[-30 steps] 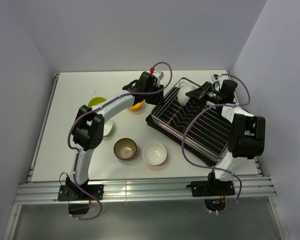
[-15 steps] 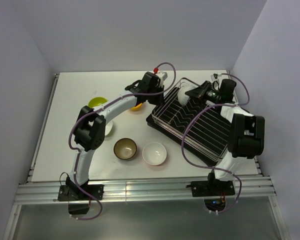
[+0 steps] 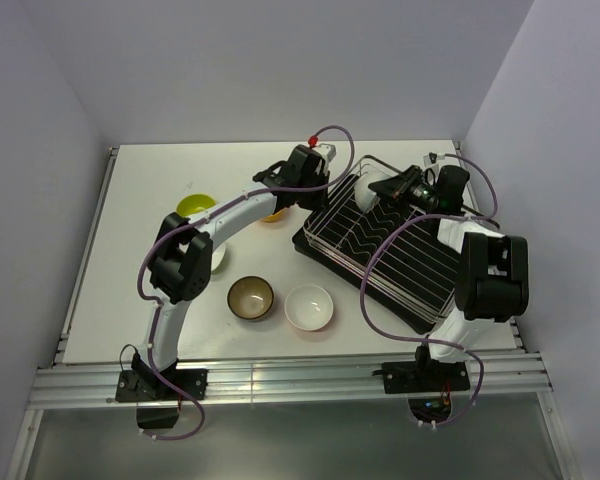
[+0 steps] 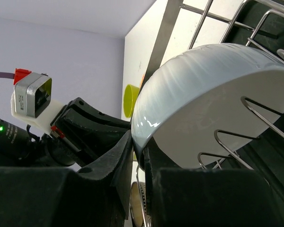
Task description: Load the bowls into the dish rack
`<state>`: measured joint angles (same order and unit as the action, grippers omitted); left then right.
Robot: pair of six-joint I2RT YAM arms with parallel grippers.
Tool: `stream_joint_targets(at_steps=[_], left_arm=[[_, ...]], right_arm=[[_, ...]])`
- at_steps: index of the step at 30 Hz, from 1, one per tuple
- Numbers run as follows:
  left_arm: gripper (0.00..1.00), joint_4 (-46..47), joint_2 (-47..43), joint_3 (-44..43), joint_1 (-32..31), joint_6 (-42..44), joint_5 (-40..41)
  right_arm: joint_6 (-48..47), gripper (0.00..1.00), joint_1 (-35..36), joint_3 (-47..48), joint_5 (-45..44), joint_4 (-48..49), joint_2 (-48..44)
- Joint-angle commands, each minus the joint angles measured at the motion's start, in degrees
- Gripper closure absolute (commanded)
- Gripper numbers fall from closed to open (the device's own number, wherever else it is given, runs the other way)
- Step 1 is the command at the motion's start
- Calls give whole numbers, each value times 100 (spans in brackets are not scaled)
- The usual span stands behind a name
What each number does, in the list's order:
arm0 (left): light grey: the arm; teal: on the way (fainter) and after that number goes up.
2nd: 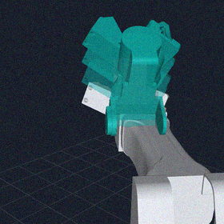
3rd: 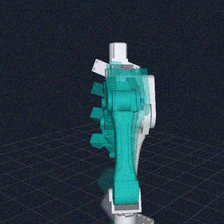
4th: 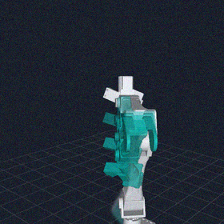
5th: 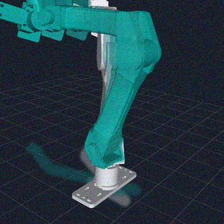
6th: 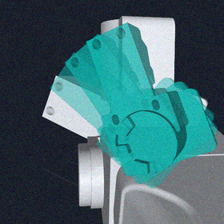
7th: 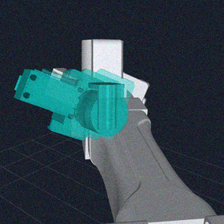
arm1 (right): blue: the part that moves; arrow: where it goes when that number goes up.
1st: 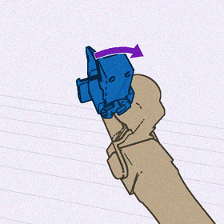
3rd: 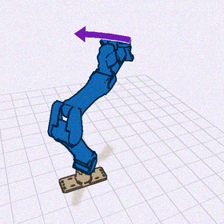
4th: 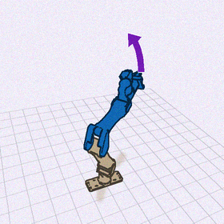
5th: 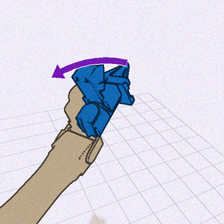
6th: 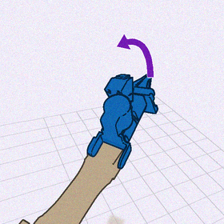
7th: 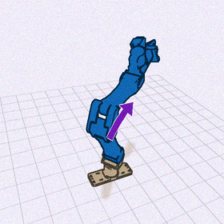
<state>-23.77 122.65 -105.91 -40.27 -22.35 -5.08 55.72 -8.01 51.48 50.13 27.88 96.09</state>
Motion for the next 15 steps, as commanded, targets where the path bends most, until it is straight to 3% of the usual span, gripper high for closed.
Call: stream_joint_targets(at_steps=[1,9,15], left_arm=[[100,-348,163,-97,186,-604,1035],[100,-356,119,-26,195,-613,1220],[100,-365,145,-44,213,-604,1220]], right_arm=[[123,100,-34,-261,-205,-310,-187],[18,100,-209,-437,-82,-441,-196],[-754,94,-446,-271,-64,-1406,-152]])
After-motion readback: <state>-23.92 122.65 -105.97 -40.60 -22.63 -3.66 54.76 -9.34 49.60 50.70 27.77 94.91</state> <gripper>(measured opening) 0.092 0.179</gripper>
